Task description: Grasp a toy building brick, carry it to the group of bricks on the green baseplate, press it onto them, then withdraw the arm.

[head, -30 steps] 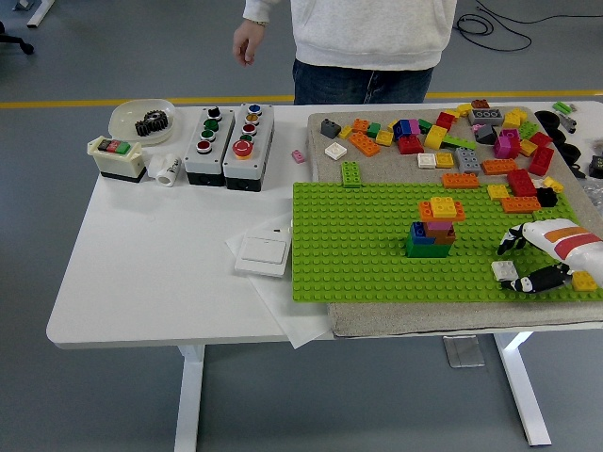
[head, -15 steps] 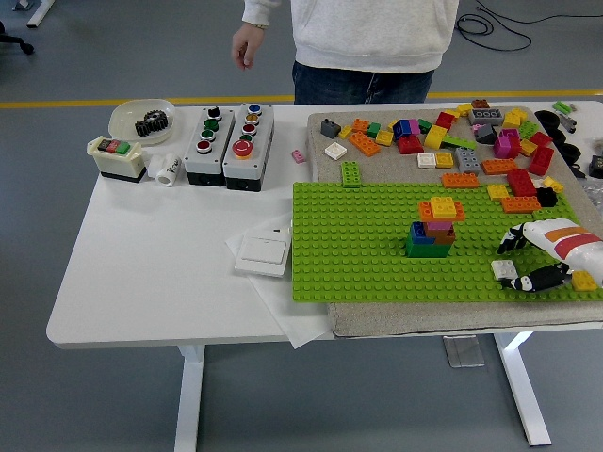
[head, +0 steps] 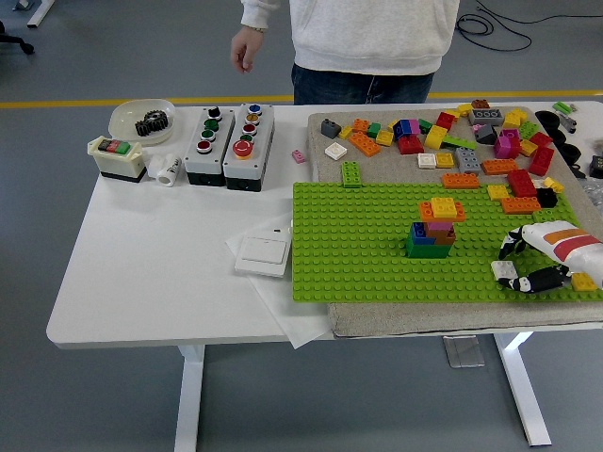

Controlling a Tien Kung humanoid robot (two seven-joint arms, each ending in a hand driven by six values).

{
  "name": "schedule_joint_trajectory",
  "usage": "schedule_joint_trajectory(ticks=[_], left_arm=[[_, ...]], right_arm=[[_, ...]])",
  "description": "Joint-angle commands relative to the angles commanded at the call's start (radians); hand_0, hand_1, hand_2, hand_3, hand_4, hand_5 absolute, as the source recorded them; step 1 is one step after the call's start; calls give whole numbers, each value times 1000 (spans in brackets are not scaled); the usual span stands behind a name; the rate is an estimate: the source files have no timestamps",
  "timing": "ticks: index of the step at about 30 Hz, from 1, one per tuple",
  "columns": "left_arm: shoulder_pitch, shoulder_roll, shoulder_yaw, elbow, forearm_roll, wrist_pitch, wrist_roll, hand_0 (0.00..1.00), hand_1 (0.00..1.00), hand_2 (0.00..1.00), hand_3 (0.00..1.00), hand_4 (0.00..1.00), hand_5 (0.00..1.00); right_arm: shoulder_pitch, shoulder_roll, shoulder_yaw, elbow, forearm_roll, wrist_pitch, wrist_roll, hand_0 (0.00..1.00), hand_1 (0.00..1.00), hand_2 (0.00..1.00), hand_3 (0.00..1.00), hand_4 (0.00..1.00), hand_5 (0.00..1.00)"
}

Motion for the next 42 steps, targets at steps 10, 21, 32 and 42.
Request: schedule_joint_trajectory(ticks=[10, 21, 32, 42], left_arm=[[1, -1, -1, 0, 0, 0, 0, 818, 804, 807, 604, 678, 600], [1, -1, -2, 0, 0, -1, -1, 818, 804, 807, 603, 678, 600], [0, 0, 0, -1, 0, -3, -2, 818, 804, 807, 604, 678, 600], [0, -1, 0, -1, 0, -3, -2, 817, 805, 807, 603, 678, 600]], right_arm=[[-4, 1, 0, -2, -1, 0, 4, 528, 520, 570, 528, 825, 424], [-5, 2, -10, -9, 6, -21, 16, 510, 518, 564, 527, 824, 430], [-5, 3, -16, -13, 18, -32, 25, 474, 511, 560, 523, 810, 458], [-8, -1, -10, -1, 24, -37, 29, 466, 503, 555, 520, 801, 469]])
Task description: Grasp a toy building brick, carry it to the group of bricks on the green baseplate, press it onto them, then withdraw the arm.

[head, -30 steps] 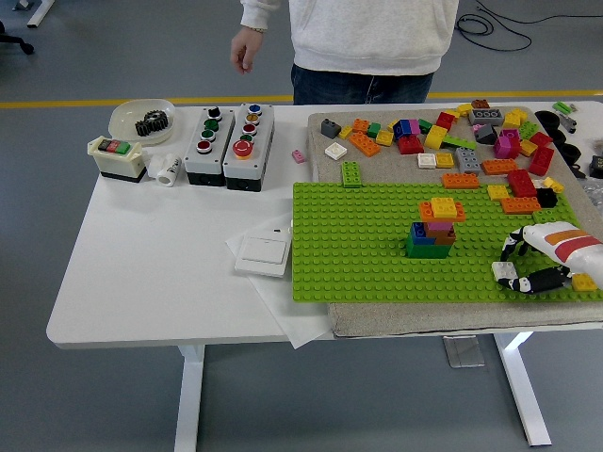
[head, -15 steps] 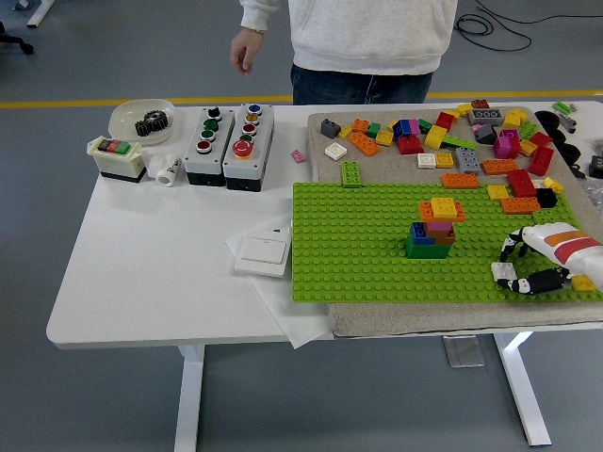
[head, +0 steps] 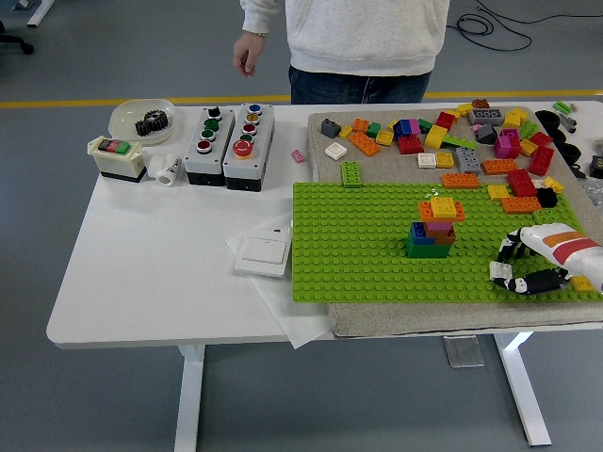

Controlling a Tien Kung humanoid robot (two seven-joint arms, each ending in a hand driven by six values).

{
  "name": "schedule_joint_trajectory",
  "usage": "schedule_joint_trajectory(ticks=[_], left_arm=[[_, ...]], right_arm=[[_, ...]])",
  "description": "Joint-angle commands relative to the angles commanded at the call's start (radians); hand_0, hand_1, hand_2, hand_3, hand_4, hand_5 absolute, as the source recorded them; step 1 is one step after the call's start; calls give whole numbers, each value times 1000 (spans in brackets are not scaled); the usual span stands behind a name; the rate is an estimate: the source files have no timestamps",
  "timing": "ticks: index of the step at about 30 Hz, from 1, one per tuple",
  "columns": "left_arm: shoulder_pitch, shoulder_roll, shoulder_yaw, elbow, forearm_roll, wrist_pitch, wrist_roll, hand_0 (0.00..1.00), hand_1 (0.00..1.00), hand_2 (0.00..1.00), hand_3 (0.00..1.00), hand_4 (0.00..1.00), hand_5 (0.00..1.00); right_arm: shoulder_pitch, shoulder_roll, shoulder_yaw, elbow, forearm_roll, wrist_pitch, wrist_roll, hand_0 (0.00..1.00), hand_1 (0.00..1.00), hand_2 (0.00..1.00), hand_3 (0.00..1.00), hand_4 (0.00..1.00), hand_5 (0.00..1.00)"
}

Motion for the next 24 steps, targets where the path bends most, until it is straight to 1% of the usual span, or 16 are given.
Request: schedule_joint_trajectory(ticks=[9, 24], left_arm=[[1, 0, -2, 0, 0, 1, 0, 817, 805, 807, 604, 678, 600], [1, 0, -3, 1, 0, 2, 0, 816, 804, 807, 603, 679, 601]], right_arm=[[-5, -8, 18, 17, 2, -1, 1, 467, 503, 555, 519, 799, 469], [-21, -23, 93, 72, 23, 1, 1, 462, 499, 552, 520, 785, 458]])
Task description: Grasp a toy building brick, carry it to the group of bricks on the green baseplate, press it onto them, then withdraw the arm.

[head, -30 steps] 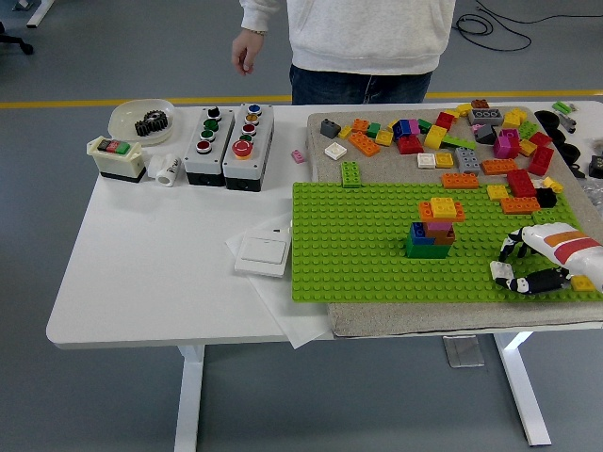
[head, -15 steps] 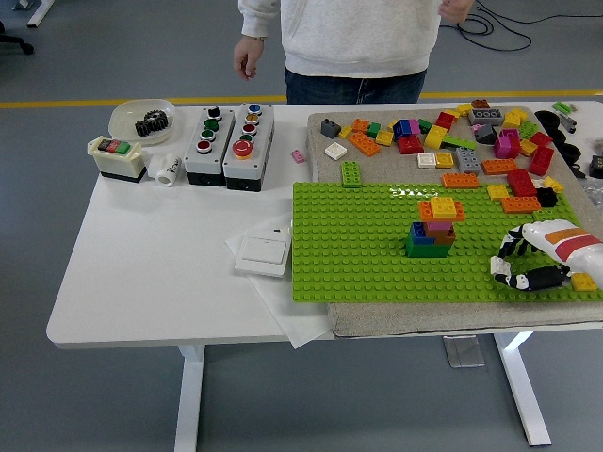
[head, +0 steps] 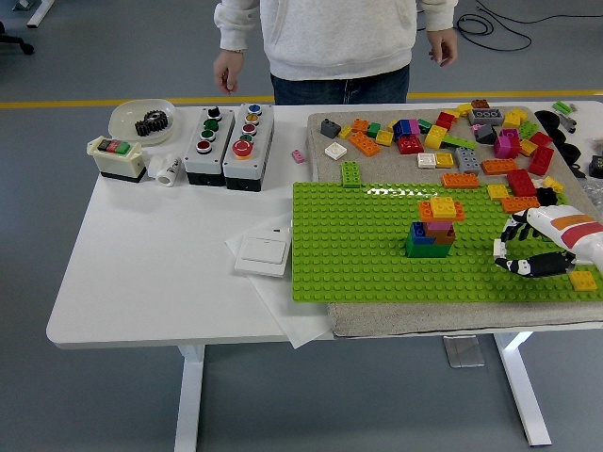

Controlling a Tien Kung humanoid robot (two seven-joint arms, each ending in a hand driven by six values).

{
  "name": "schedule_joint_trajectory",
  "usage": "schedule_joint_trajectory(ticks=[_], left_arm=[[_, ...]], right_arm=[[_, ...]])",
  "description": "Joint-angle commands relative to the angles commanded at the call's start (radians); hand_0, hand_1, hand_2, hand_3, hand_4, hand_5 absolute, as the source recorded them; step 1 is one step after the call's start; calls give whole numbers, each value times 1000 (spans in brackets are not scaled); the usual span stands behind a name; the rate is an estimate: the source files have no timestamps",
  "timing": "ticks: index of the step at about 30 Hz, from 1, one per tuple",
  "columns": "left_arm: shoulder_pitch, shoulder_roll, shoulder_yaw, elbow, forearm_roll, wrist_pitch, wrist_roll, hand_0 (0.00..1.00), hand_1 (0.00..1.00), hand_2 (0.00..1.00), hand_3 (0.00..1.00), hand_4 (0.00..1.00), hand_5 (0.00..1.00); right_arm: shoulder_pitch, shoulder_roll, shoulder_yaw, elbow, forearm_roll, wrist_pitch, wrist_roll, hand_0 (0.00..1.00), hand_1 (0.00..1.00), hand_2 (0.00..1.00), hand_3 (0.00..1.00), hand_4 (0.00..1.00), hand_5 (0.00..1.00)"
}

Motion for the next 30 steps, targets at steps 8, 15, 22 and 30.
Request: schedule_joint_trajectory(ticks=[8, 15, 22, 30], left_arm=[[1, -1, -2, 0, 0, 2, 0, 817, 804, 807, 603, 678, 601], [1, -1, -2, 0, 0, 2, 0, 815, 804, 807, 603, 678, 601], [3, 0, -3, 1, 0, 1, -1, 815, 805, 806, 604, 678, 600], [5, 0, -4, 1, 0, 2, 0, 814, 804, 806, 604, 678, 600]], right_arm=[[-17, -7, 70, 37, 17, 5, -5, 461, 499, 551, 522, 784, 456], [-28, -18, 138, 97, 31, 4, -9, 460, 498, 552, 522, 784, 457], [-23, -29, 177, 166, 42, -2, -12, 459, 500, 552, 523, 784, 457], [19, -30, 144, 213, 52, -6, -12, 459, 501, 553, 525, 785, 454]])
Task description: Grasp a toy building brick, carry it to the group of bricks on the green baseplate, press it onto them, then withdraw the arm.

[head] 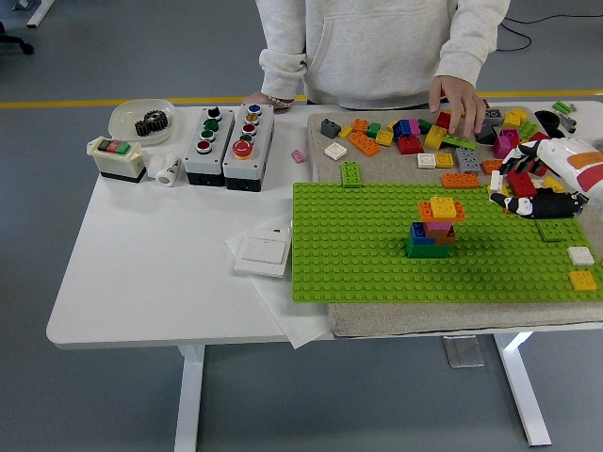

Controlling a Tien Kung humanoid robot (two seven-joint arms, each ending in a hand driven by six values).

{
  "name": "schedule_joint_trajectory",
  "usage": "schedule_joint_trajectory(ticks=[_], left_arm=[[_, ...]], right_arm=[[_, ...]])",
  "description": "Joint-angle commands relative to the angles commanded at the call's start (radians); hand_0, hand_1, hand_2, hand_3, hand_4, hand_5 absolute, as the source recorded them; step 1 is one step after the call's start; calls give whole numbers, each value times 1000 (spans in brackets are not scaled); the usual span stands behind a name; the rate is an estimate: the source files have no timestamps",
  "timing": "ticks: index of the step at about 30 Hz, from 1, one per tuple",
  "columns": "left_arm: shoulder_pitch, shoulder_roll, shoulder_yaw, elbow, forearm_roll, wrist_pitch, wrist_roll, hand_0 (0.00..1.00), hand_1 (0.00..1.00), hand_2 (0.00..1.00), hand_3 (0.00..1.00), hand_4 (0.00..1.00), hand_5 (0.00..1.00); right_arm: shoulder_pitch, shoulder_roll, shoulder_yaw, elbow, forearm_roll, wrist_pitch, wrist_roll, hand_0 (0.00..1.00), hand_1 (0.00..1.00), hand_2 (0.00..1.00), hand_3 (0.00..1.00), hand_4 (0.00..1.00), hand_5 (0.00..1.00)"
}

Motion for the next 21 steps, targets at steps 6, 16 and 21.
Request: schedule_joint_trajectory(ticks=[6, 16, 21], left_arm=[[-1, 1, 4, -1, 0, -2, -1, 814, 804, 806, 603, 679, 601], [-4, 3, 9, -2, 0, -10, 0, 814, 804, 806, 603, 677, 598], [-4, 4, 9, -2, 0, -13, 0, 815, 804, 807, 603, 679, 600]], right_arm=[[35, 9, -49, 6, -2, -1, 2, 458, 501, 554, 525, 787, 456], [85, 25, -118, -6, -11, -3, 5, 458, 501, 554, 525, 789, 455], [92, 25, -127, -19, -15, -4, 6, 459, 503, 555, 525, 791, 456]])
